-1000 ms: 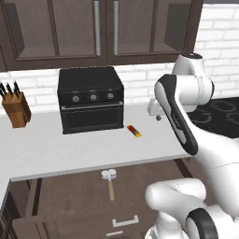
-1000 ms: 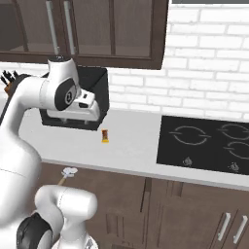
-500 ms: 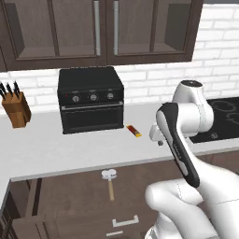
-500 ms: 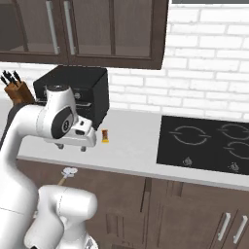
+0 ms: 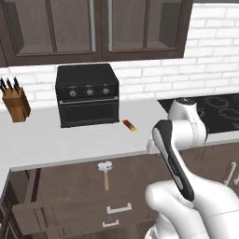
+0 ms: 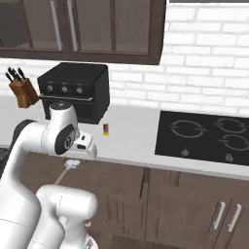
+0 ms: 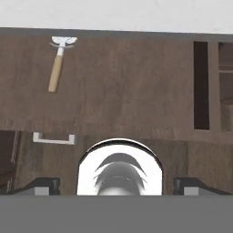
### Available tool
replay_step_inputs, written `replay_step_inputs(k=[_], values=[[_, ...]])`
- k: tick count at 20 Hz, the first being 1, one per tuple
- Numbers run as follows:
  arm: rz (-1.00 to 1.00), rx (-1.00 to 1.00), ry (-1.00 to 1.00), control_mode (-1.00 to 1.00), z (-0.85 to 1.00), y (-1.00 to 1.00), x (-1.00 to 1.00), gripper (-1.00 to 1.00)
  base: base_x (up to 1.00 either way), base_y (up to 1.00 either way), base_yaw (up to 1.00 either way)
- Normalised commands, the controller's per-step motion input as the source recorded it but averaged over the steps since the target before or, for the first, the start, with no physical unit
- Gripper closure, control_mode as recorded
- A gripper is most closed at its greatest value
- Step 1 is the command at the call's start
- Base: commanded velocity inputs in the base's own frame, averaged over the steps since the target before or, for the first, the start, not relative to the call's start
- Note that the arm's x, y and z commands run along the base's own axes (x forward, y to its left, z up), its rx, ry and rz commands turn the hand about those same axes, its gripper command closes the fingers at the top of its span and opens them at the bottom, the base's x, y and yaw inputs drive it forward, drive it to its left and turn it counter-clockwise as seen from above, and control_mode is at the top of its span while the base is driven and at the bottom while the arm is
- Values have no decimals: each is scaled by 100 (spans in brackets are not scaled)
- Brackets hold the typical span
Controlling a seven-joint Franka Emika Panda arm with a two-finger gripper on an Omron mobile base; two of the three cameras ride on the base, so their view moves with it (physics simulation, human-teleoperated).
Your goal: Pick the pizza cutter from the drawer and place it on the counter.
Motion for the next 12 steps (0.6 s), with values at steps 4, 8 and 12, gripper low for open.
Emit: replay_step_inputs(k=[4, 8, 12], values=[[0, 0, 0, 100, 0, 0, 0, -100, -97, -86, 0], [0, 0, 0, 100, 0, 0, 0, -100, -30, -100, 25], [0, 0, 0, 100, 0, 0, 0, -100, -3, -100, 57]])
